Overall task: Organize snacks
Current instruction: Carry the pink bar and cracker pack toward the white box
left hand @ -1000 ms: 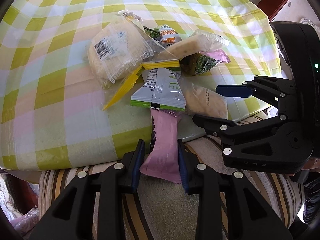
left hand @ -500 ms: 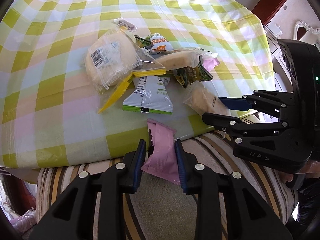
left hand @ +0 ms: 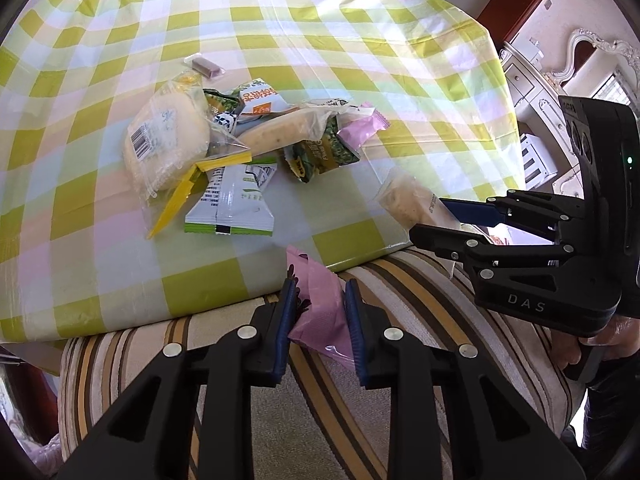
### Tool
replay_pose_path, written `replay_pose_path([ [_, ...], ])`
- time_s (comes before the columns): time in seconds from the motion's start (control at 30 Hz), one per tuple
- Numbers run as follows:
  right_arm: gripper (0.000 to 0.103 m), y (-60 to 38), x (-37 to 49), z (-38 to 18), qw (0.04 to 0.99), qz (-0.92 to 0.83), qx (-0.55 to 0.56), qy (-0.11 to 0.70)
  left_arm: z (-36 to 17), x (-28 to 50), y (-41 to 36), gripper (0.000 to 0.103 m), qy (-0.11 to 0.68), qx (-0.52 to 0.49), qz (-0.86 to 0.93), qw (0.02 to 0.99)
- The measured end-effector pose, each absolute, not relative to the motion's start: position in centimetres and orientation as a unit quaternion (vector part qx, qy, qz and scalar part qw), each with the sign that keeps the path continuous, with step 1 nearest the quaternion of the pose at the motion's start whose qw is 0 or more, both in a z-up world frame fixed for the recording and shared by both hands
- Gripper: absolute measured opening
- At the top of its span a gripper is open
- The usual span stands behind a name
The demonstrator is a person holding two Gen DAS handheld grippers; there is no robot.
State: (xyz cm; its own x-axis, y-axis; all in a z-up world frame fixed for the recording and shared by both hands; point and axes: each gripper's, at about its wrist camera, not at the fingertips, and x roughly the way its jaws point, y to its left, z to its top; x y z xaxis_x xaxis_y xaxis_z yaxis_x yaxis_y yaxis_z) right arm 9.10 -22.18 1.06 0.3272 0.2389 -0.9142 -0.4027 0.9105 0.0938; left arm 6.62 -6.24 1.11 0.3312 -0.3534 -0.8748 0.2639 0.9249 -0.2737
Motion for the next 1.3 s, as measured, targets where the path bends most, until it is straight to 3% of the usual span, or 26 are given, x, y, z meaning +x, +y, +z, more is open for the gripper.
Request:
replay_pose_path([
  [0.47,0.039,-25.1,8.2,1.9,0.822,0.188,-0.044,0.536,-1.3,8.4,-7.2,0.030,0.598,-0.015,-0.178,0.782],
  [0.8,0.039,-31.0,7.3,2.3,0.836,0.139,-0.005,0.530,0.3,8.4,-8.3,0.026,0.572,-0.007,-0.169,0.803],
  [1.3,0.039,-41.8,4.9,2.2,0.850,0.034,0.048,0.523,4.3,7.9,-18.8,0.026,0.531,0.033,-0.278,0.800],
])
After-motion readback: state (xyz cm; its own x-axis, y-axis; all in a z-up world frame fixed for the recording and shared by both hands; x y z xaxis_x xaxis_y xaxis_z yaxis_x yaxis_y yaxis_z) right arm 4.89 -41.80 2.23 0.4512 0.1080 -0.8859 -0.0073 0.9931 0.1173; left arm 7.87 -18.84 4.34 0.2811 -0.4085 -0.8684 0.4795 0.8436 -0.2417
